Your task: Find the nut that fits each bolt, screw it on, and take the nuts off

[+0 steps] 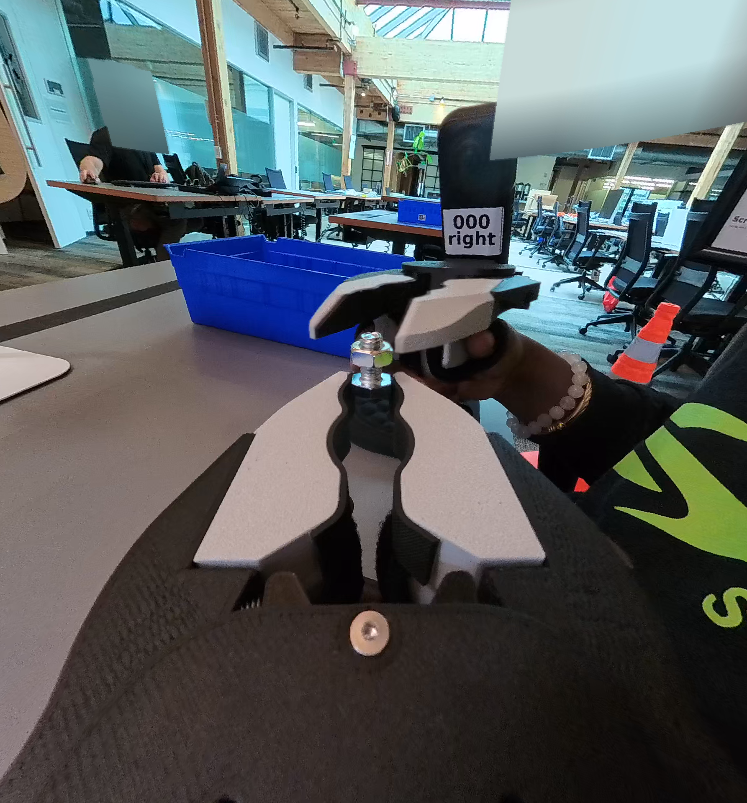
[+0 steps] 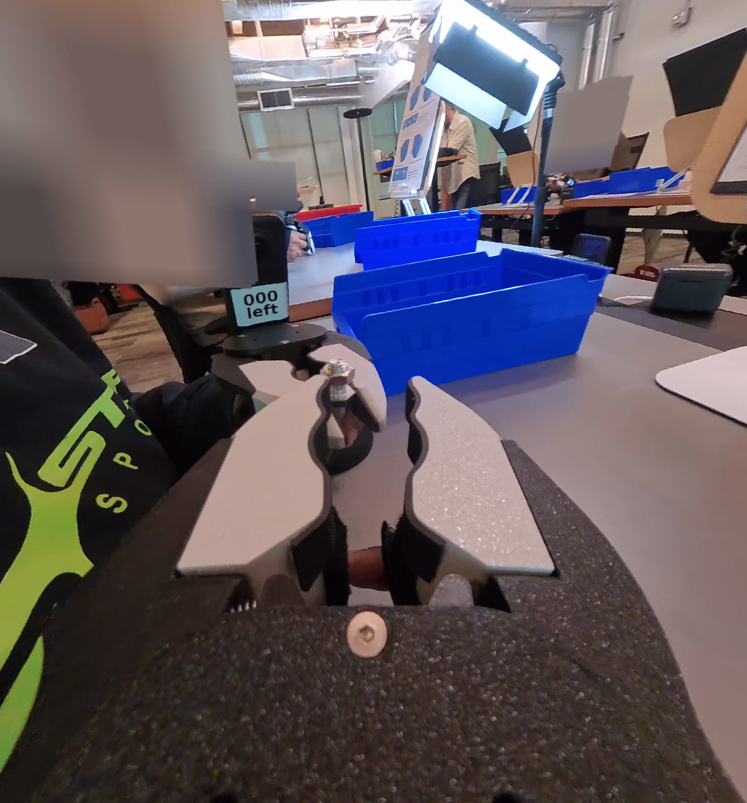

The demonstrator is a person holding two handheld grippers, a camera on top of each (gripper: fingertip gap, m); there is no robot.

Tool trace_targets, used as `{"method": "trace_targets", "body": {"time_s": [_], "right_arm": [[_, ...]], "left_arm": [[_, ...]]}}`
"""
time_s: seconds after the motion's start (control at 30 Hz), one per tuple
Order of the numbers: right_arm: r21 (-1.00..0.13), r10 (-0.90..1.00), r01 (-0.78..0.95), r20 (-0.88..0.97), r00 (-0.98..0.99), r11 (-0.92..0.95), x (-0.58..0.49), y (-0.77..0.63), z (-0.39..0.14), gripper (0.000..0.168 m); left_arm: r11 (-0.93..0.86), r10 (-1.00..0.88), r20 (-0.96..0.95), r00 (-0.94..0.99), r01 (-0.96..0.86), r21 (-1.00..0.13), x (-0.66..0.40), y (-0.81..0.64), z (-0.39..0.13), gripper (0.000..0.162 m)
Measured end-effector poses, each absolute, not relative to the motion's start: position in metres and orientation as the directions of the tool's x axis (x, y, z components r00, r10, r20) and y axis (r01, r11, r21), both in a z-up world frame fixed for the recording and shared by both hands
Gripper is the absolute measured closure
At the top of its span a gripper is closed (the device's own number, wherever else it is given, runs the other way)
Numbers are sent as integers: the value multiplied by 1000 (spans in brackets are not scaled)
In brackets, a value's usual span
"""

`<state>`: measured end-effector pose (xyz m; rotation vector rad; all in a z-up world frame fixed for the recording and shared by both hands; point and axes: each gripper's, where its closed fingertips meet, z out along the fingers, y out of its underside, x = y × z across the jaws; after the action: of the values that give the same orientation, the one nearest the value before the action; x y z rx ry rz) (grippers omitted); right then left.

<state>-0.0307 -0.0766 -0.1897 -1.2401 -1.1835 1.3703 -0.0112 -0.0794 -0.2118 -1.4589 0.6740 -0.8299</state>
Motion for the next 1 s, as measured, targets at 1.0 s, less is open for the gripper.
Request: {"method": "trace_targets", "body": {"time_s": [1.0], "right_arm": [[-989, 984, -36, -137, -115, -142, -46, -88, -188, 129]], "left_arm": [[-46, -823, 70, 563, 57, -997, -9, -82, -212, 147]]}}
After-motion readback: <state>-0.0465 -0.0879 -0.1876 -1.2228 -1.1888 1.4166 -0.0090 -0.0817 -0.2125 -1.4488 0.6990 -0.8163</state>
